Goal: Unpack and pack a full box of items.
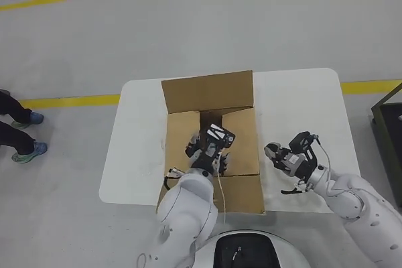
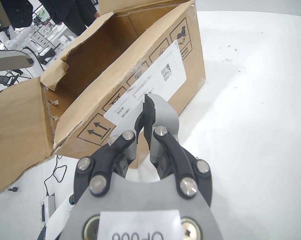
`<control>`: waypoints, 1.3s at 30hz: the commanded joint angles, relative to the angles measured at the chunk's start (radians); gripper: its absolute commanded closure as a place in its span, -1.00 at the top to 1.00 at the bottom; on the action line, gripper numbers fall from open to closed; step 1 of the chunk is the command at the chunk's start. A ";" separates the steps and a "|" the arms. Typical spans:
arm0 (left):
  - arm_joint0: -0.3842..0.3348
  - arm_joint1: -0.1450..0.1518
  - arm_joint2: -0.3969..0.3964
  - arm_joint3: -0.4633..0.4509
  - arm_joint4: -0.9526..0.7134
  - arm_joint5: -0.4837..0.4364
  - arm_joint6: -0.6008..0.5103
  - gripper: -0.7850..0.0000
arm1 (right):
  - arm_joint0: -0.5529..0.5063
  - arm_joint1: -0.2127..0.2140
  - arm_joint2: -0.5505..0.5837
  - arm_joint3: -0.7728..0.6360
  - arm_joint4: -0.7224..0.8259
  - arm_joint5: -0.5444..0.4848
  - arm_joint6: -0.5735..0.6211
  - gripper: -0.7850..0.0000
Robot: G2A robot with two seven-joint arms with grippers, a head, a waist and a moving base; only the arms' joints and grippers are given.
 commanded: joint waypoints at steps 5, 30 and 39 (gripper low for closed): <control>-0.030 -0.003 0.005 0.105 0.088 0.010 -0.002 1.00 | -0.019 0.000 0.008 -0.002 -0.007 -0.004 -0.007 -1.00; -0.031 -0.007 -0.078 0.182 0.201 0.033 0.029 -1.00 | -0.013 -0.006 0.016 0.000 -0.002 -0.004 -0.005 -1.00; -0.013 -0.013 -0.093 0.133 0.175 0.051 0.040 -1.00 | -0.019 -0.007 0.035 -0.005 0.022 -0.007 -0.018 -1.00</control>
